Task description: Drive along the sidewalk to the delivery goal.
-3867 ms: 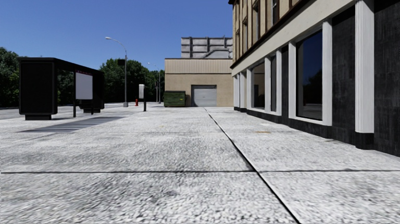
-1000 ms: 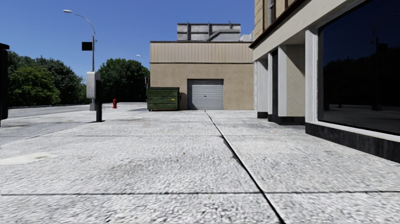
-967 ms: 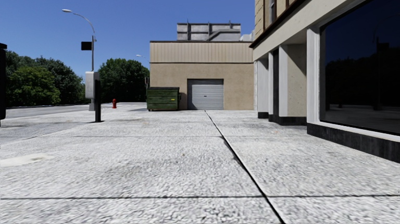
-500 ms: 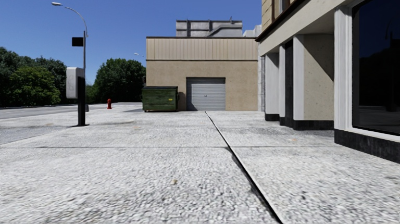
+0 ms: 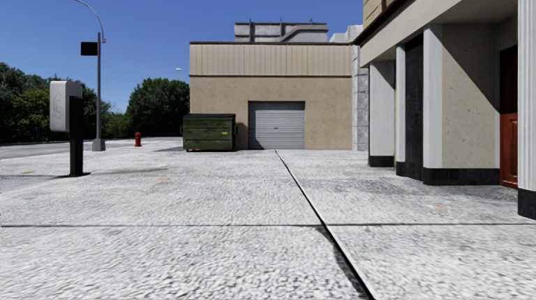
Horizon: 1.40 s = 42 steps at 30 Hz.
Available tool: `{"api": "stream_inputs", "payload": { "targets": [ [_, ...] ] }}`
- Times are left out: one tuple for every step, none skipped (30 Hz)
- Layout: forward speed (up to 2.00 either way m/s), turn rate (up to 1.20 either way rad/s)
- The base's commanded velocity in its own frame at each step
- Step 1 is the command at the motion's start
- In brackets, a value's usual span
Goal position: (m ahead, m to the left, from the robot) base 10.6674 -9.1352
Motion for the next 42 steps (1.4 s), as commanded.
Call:
{"api": "stream_inputs", "payload": {
  "targets": [
    [2.0, 0.0],
    [2.0, 0.0],
    [2.0, 0.0],
    [2.0, 0.0],
    [2.0, 0.0],
    [2.0, 0.0],
    [2.0, 0.0],
    [2.0, 0.0],
    [2.0, 0.0],
    [2.0, 0.0],
    [2.0, 0.0],
    [2.0, 0.0],
    [2.0, 0.0],
    [2.0, 0.0],
    [2.0, 0.0],
    [2.0, 0.0],
    [2.0, 0.0],
    [2.0, 0.0],
    [2.0, 0.0],
    [2.0, 0.0],
    [2.0, 0.0],
    [2.0, 0.0],
    [2.0, 0.0],
    [2.0, 0.0],
    [2.0, 0.0],
    [2.0, 0.0],
    [2.0, 0.0],
    [2.0, 0.0],
    [2.0, 0.0],
    [2.0, 0.0],
    [2.0, 0.0],
    [2.0, 0.0],
    [2.0, 0.0],
    [2.0, 0.0],
    [2.0, 0.0],
    [2.0, 0.0],
    [2.0, 0.0],
    [2.0, 0.0],
    [2.0, 0.0],
    [2.0, 0.0],
    [2.0, 0.0],
    [2.0, 0.0]
  ]
}}
